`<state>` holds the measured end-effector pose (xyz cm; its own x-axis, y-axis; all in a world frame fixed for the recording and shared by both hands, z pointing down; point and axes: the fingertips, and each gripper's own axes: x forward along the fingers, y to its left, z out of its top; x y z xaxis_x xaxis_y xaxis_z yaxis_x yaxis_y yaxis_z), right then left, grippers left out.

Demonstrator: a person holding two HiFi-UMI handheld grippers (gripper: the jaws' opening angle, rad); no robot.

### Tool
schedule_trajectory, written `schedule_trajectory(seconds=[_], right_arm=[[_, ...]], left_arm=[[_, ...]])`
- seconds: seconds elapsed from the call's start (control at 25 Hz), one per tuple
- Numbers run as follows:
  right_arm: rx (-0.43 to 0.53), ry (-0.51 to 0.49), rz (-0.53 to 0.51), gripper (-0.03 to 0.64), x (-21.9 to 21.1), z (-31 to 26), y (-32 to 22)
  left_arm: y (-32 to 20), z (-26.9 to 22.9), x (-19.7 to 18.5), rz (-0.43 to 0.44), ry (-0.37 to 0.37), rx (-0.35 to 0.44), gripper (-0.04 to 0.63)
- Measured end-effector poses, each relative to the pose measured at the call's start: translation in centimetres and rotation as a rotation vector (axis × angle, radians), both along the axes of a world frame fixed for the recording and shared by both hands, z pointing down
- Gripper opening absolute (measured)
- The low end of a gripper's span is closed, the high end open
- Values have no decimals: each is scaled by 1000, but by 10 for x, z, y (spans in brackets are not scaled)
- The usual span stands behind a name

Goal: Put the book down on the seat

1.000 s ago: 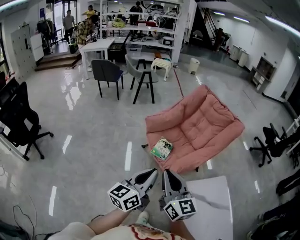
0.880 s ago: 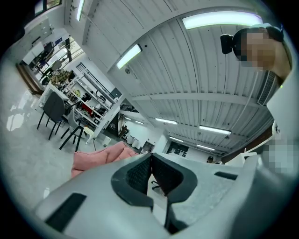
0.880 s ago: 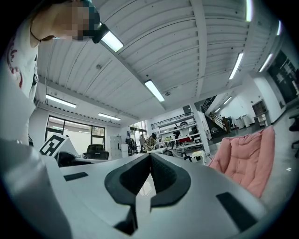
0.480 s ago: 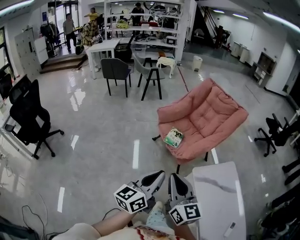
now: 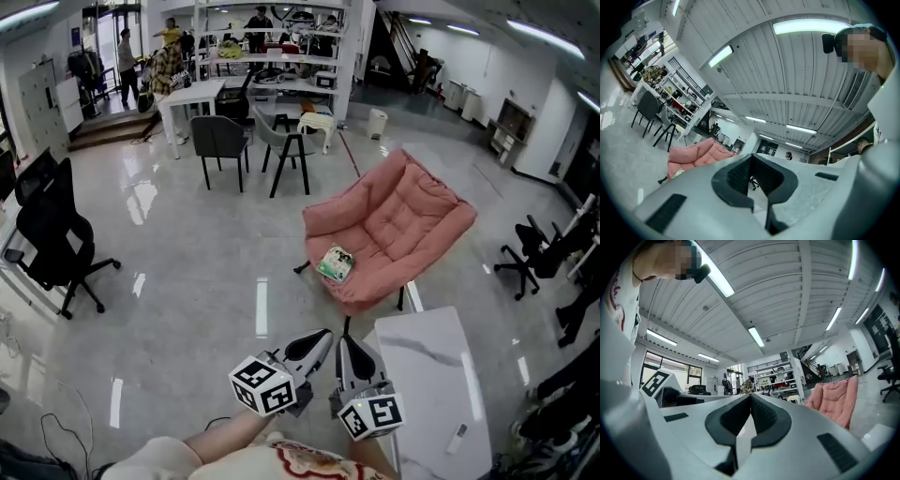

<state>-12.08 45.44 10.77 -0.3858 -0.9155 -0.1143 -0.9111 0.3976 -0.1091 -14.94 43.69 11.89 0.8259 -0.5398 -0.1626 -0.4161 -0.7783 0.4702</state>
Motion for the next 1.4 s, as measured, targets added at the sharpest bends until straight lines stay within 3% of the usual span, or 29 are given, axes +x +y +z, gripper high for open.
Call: schedule_trajectory(seconds=[0.28, 0.72, 1.4], right_arm=[[-5, 29, -10, 0, 20, -9, 25], [22, 53, 22, 0, 31, -14, 46], [22, 59, 20, 0, 12, -10, 56]], left_arm=[[17, -5, 20, -26, 11, -9, 5], [38, -8, 33, 7, 0, 2, 5], [48, -6, 15, 15, 15, -12, 5]])
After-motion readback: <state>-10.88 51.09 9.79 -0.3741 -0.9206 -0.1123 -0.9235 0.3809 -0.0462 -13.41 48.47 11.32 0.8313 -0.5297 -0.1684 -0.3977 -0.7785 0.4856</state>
